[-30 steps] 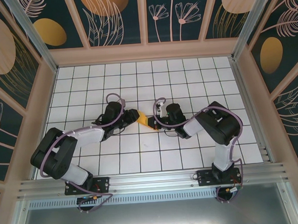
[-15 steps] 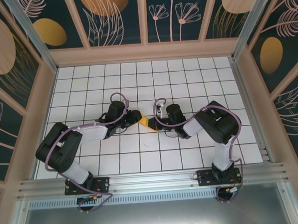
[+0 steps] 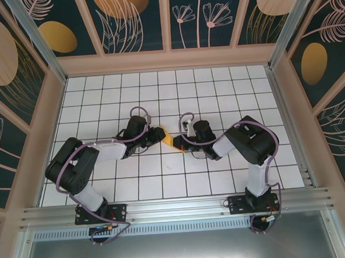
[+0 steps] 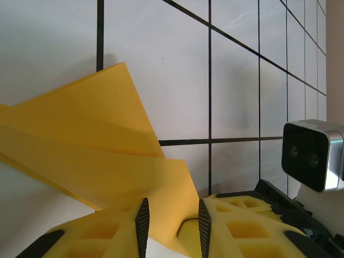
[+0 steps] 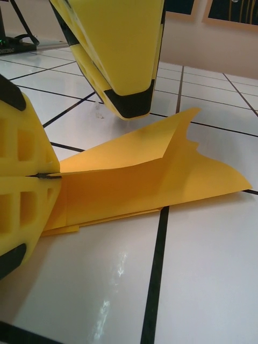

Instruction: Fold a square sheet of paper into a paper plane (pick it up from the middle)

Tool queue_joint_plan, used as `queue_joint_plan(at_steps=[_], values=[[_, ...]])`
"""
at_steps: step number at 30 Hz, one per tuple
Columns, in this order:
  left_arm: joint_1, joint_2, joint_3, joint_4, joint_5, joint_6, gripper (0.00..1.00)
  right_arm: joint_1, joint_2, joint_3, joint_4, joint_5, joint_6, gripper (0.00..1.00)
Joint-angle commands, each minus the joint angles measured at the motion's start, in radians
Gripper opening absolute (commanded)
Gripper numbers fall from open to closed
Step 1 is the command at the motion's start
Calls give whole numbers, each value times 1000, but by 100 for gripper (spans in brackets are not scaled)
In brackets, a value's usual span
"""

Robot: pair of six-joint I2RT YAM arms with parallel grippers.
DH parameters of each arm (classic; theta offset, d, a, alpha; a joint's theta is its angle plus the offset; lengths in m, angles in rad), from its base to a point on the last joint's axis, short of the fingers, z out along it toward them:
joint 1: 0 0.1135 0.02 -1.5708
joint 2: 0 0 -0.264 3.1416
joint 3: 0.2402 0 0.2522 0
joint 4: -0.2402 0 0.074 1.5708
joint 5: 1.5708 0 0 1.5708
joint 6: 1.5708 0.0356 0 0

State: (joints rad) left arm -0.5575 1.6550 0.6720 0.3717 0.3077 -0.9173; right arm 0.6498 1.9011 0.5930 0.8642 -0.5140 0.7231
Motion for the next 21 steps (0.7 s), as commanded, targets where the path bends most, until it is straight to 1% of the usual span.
queue_joint_plan(at_steps=[1,8,21], values=[[-9,26,29,32,19,24,33,-12,30,-16,-23,32,22,0],[-10,50,37,27,18,30,32,-12,34,-13,-66,61,22,0],[-10,98,61,-12,-11,63,31,-13,49,-12,-93,64,28,0]])
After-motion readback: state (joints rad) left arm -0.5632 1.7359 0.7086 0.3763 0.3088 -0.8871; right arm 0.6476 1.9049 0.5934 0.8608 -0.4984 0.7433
